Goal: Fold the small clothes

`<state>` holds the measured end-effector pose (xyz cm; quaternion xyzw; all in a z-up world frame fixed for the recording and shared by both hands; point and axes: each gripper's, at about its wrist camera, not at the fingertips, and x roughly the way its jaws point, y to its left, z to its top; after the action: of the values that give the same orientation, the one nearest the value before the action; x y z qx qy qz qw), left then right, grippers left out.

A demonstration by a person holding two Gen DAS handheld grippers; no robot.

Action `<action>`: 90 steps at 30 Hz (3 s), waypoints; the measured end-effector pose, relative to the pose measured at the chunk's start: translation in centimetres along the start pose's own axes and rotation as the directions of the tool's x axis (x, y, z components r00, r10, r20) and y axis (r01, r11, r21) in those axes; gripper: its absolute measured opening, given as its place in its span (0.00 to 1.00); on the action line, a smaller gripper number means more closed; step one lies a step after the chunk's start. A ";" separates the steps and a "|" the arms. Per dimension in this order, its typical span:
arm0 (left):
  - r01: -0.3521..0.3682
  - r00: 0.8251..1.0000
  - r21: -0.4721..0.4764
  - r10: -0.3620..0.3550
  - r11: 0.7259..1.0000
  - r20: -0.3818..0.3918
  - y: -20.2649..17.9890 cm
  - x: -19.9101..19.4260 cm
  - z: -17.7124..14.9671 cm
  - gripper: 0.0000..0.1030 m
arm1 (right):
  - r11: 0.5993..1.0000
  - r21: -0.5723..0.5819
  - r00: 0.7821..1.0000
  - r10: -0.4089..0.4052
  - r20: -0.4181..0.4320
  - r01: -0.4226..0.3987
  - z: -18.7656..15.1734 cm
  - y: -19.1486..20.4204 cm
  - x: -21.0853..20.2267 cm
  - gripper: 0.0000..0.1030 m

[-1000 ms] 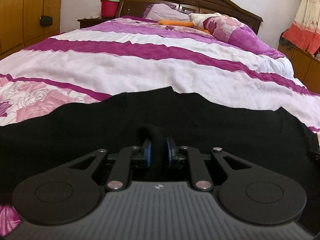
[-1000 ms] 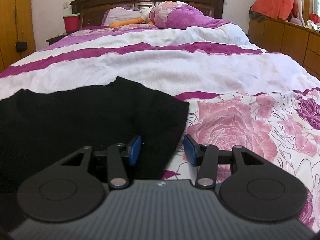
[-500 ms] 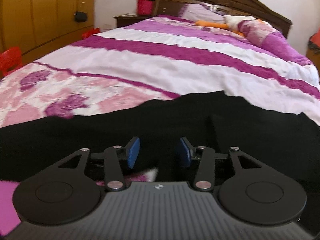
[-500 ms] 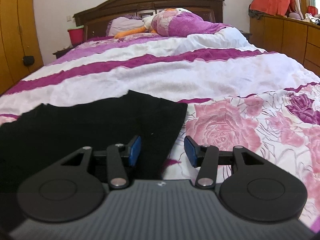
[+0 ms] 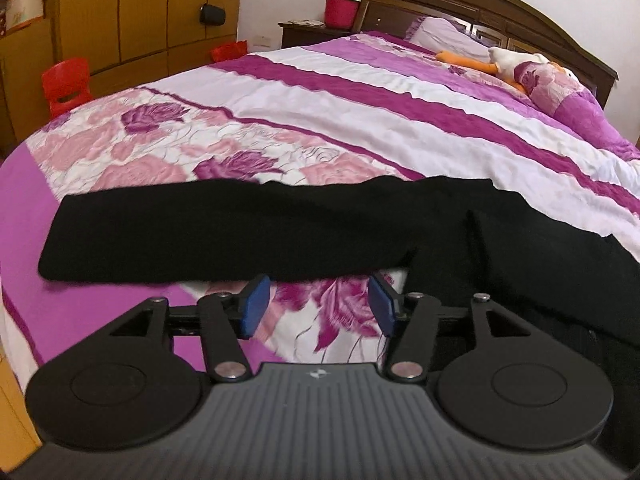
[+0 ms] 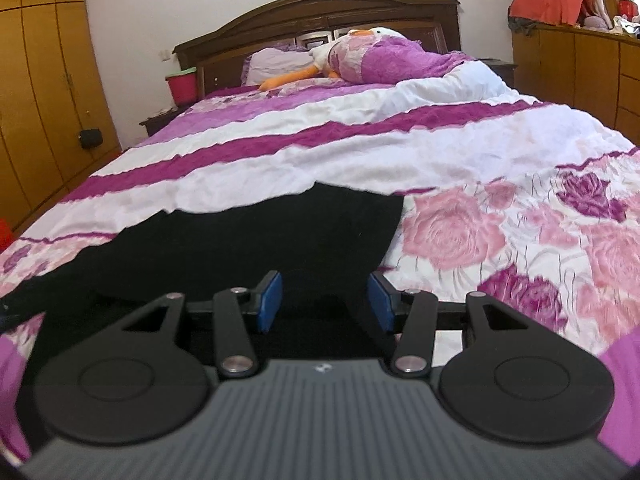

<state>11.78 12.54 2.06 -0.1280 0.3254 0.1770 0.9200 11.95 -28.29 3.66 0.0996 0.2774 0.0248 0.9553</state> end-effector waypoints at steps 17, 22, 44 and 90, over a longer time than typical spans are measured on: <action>-0.016 1.000 -0.100 0.013 0.995 -0.025 6.5 -1.7 -2.1 0.62 | 0.998 0.064 0.999 0.008 -0.053 -0.005 -4.6 3.2 -3.9 0.49; -0.009 0.999 -0.195 0.002 0.981 -0.036 9.2 -0.8 -2.6 0.62 | 0.997 0.082 0.996 0.001 -0.089 0.007 -6.3 3.9 -3.2 0.49; 0.036 0.999 -0.568 -0.015 0.822 0.041 14.3 2.0 -1.6 0.68 | 0.998 0.055 0.993 -0.001 -0.121 0.008 -9.3 3.4 -0.7 0.49; 0.346 0.895 -0.019 -0.324 0.938 0.306 -5.9 -4.3 5.4 0.09 | 0.990 0.135 0.996 0.054 -0.064 -0.044 -9.0 2.1 -1.6 0.52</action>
<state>14.09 8.10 9.62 -0.1873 0.1491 0.0448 0.9699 5.74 -24.85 -2.53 0.1692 0.3082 0.0330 0.9356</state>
